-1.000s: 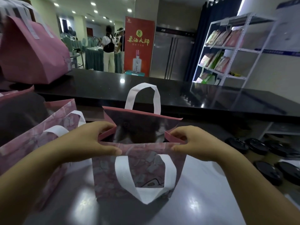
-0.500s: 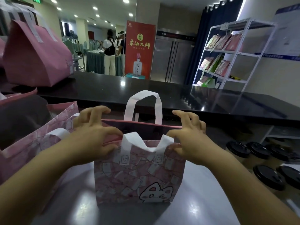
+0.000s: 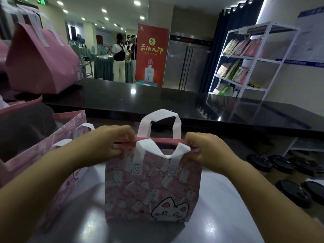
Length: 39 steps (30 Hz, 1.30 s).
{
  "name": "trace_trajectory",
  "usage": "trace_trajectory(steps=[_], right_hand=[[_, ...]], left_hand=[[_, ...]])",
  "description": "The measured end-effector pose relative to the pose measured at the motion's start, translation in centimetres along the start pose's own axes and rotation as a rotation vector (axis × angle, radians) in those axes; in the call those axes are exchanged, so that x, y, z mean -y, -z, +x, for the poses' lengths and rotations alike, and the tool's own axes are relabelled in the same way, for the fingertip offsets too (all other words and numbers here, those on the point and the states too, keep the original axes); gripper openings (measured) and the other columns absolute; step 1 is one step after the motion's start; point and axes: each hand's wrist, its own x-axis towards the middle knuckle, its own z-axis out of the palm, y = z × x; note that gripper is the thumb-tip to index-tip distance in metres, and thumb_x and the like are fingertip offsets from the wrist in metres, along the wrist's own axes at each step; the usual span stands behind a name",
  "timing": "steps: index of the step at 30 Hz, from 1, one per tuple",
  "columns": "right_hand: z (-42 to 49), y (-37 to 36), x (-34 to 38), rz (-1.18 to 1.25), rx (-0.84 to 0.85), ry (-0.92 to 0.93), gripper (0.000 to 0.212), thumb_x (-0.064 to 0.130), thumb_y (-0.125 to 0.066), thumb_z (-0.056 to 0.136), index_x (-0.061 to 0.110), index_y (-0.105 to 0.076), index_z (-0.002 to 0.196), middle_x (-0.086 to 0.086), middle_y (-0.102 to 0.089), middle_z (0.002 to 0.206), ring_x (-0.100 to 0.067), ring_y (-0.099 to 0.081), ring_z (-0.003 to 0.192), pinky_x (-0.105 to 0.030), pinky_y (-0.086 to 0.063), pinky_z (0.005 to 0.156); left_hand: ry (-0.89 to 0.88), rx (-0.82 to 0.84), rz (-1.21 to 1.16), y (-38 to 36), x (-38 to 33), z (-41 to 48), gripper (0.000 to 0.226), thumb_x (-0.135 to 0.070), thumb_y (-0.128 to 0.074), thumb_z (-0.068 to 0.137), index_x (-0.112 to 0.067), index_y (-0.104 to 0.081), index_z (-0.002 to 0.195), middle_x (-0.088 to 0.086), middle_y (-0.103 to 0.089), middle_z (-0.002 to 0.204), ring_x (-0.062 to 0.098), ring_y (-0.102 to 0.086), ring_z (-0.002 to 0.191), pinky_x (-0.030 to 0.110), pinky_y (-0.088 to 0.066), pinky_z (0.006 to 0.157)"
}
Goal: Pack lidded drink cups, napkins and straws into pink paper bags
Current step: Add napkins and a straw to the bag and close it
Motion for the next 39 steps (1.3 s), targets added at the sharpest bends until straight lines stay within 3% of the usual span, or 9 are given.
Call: trace_trajectory(steps=[4,10,16,18,20,23,26,34,39], right_hand=[[0.1,-0.8,-0.8,0.100,-0.015,-0.042,0.043,0.021,-0.072,0.079,0.040,-0.034,0.081,0.025,-0.053,0.076,-0.007,-0.060,0.076,-0.031,-0.057,0.064],[-0.1,-1.5,-1.2,0.104,-0.084,0.095,0.032,0.015,-0.075,0.077,0.029,-0.064,0.104,0.012,-0.065,0.096,-0.012,-0.061,0.086,-0.035,-0.057,0.072],[-0.1,-2.2,-1.6,0.101,-0.108,0.132,0.031,0.012,-0.077,0.075,0.024,-0.069,0.102,0.016,-0.060,0.099,-0.012,-0.059,0.091,-0.035,-0.057,0.073],[0.0,-2.4,-1.9,0.138,-0.112,0.106,0.031,0.010,-0.076,0.077,0.026,-0.068,0.102,0.021,-0.056,0.097,-0.010,-0.058,0.092,-0.034,-0.056,0.075],[0.1,-2.4,-2.2,0.188,-0.109,0.067,0.030,0.009,-0.073,0.079,0.028,-0.067,0.102,0.020,-0.057,0.097,-0.010,-0.059,0.093,-0.036,-0.056,0.077],[0.4,-2.5,-2.4,0.220,-0.135,0.027,0.028,0.010,-0.070,0.082,0.030,-0.066,0.101,0.015,-0.060,0.098,-0.010,-0.058,0.092,-0.037,-0.056,0.077],[0.4,-2.7,-2.1,0.171,-0.188,0.013,0.028,0.016,-0.070,0.082,0.026,-0.062,0.107,0.013,-0.056,0.104,-0.011,-0.055,0.096,-0.037,-0.055,0.079],[-2.9,-4.8,-0.7,0.111,-0.583,-0.144,0.067,0.017,-0.080,0.072,0.004,-0.047,0.129,-0.014,-0.047,0.127,-0.027,-0.044,0.118,-0.030,-0.036,0.099],[-6.5,-7.5,-0.2,0.332,-0.587,-0.279,0.080,0.019,-0.078,0.074,0.006,-0.031,0.137,-0.003,-0.047,0.119,-0.015,-0.052,0.103,-0.027,-0.049,0.082]], left_hand=[[0.058,0.020,-0.094,-0.3,0.7,0.6,0.051,-0.021,-0.071,0.076,-0.054,-0.039,0.099,-0.020,-0.062,0.087,-0.007,-0.060,0.079,0.013,-0.049,0.062],[-0.027,0.049,-0.048,0.0,0.9,1.1,0.043,-0.017,-0.072,0.076,-0.056,-0.055,0.080,-0.028,-0.061,0.082,-0.016,-0.055,0.081,0.001,-0.042,0.064],[-0.074,0.053,-0.088,0.1,1.2,0.8,0.034,-0.024,-0.070,0.078,-0.056,-0.059,0.085,-0.023,-0.060,0.094,-0.010,-0.055,0.088,0.015,-0.051,0.074],[-0.032,0.093,-0.147,0.3,1.4,0.7,0.020,-0.041,-0.064,0.078,-0.056,-0.061,0.091,-0.025,-0.059,0.100,-0.007,-0.055,0.093,0.022,-0.051,0.081],[0.030,0.142,-0.252,0.4,1.7,0.3,0.031,-0.058,-0.057,0.068,-0.058,-0.059,0.099,-0.026,-0.061,0.104,-0.003,-0.058,0.096,0.028,-0.050,0.084],[0.124,0.163,-0.332,0.2,2.1,-0.2,0.048,-0.057,-0.063,0.060,-0.059,-0.053,0.106,-0.024,-0.062,0.108,-0.001,-0.059,0.099,0.025,-0.049,0.086],[0.138,-0.022,-0.195,-0.9,2.0,-0.4,0.052,-0.046,-0.070,0.068,-0.047,-0.049,0.115,-0.017,-0.056,0.114,0.004,-0.057,0.099,0.021,-0.047,0.083],[0.143,-0.523,-0.168,-5.6,-0.2,-2.7,0.063,-0.027,-0.069,0.076,-0.013,-0.041,0.132,0.008,-0.049,0.124,0.023,-0.054,0.107,0.041,-0.050,0.089],[0.258,-0.675,-0.456,-7.8,-1.6,-4.7,0.066,-0.037,-0.065,0.073,-0.018,-0.039,0.130,-0.005,-0.047,0.119,0.004,-0.056,0.094,0.019,-0.047,0.075]])
